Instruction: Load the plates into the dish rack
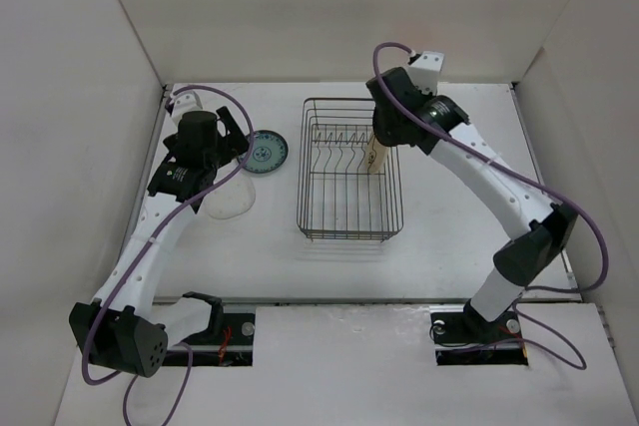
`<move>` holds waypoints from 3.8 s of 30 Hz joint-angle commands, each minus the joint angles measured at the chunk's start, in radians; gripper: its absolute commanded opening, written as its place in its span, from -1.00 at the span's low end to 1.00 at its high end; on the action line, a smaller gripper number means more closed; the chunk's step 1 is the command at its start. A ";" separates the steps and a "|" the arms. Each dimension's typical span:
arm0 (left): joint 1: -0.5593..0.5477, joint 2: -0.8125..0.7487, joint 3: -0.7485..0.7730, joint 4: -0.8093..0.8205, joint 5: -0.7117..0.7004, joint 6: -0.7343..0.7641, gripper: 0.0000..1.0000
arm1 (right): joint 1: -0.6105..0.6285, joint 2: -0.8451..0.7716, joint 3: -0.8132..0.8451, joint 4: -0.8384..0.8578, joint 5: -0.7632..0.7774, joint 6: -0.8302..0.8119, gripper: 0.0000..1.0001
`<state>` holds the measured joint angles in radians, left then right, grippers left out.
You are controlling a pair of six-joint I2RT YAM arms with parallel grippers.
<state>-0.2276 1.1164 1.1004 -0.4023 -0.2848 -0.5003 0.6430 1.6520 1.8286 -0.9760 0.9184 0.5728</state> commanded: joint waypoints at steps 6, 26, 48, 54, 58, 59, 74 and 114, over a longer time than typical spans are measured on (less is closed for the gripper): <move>0.004 -0.015 0.038 0.003 -0.019 -0.012 1.00 | 0.050 0.124 0.176 -0.101 0.146 0.038 -1.00; 0.004 -0.064 0.019 0.013 -0.001 -0.012 1.00 | 0.089 0.367 0.368 -0.216 0.209 0.058 -1.00; 0.004 -0.073 0.019 0.013 0.018 -0.012 1.00 | 0.060 0.443 0.350 -0.254 0.227 0.096 -1.00; 0.004 -0.073 0.019 0.013 0.027 -0.003 1.00 | 0.049 0.453 0.341 -0.254 0.227 0.105 -1.00; 0.004 -0.073 0.019 0.022 0.027 -0.003 1.00 | 0.049 0.462 0.340 -0.254 0.218 0.105 -1.00; 0.004 -0.073 0.019 0.022 0.027 -0.003 1.00 | 0.049 0.462 0.340 -0.245 0.218 0.105 -1.00; 0.004 -0.082 0.019 0.022 0.018 -0.003 1.00 | 0.058 0.482 0.359 -0.182 0.169 0.062 -0.36; 0.046 0.014 0.145 0.022 0.113 0.016 1.00 | -0.795 0.236 -0.448 0.809 -1.198 -0.125 0.58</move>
<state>-0.2115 1.0985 1.1545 -0.4122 -0.2134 -0.4984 -0.1287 1.8618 1.3296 -0.2302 -0.2455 0.4587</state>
